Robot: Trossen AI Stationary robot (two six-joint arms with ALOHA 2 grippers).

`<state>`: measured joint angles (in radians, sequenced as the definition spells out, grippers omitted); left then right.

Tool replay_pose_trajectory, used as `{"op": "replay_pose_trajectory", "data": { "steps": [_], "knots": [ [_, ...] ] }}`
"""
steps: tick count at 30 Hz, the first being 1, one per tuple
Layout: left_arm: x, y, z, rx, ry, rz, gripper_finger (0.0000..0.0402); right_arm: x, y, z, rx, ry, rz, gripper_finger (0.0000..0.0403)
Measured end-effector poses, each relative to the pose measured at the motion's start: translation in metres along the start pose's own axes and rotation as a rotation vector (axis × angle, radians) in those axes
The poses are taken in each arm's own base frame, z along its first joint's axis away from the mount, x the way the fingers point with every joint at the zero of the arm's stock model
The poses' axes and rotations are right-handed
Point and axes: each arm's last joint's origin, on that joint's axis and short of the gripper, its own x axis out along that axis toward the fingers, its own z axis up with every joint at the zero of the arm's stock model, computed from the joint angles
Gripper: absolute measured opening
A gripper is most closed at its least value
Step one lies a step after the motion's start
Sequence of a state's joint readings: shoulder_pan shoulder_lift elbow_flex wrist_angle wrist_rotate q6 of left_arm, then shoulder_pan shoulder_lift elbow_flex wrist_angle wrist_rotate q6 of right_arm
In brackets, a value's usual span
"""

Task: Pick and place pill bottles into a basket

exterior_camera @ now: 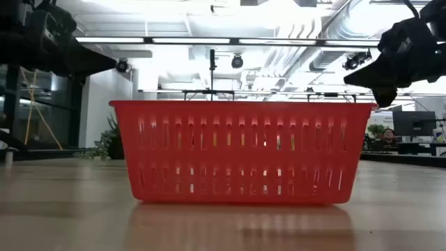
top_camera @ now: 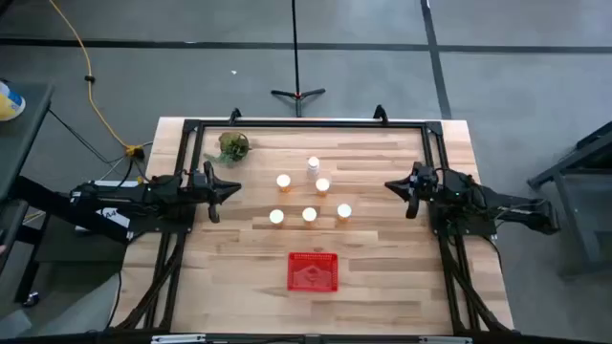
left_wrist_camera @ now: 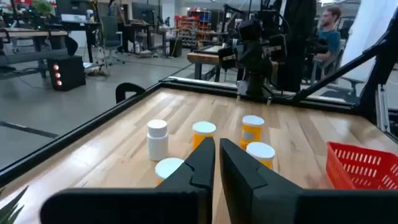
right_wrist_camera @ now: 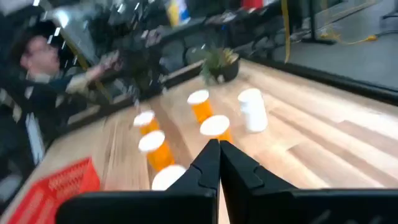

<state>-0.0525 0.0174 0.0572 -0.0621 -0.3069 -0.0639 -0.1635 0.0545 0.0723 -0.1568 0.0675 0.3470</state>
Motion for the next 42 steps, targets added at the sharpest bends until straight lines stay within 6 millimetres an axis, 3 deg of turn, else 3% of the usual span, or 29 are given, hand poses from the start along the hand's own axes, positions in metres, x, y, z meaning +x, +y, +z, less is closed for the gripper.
{"op": "replay_pose_trajectory", "data": {
  "steps": [8,22,30,35,42],
  "knots": [
    [-0.009,0.001,0.010,0.050,0.144,-0.020,0.0060,0.008,-0.001,-0.006,-0.025,0.133,-0.025,0.0008],
    [-0.001,-0.004,0.028,0.079,0.278,-0.066,0.0060,0.008,0.010,0.026,-0.097,0.249,-0.075,0.0005],
    [0.006,-0.007,0.039,0.095,0.326,-0.063,0.0060,0.017,0.021,0.042,-0.062,0.335,0.030,0.0015],
    [0.009,-0.008,0.042,0.099,0.341,-0.063,0.0060,0.030,0.027,0.054,-0.095,0.487,0.044,0.0058],
    [0.010,-0.009,0.049,0.090,0.312,-0.069,0.0060,0.064,0.035,0.068,-0.109,0.644,-0.016,0.0166]
  ]
}}
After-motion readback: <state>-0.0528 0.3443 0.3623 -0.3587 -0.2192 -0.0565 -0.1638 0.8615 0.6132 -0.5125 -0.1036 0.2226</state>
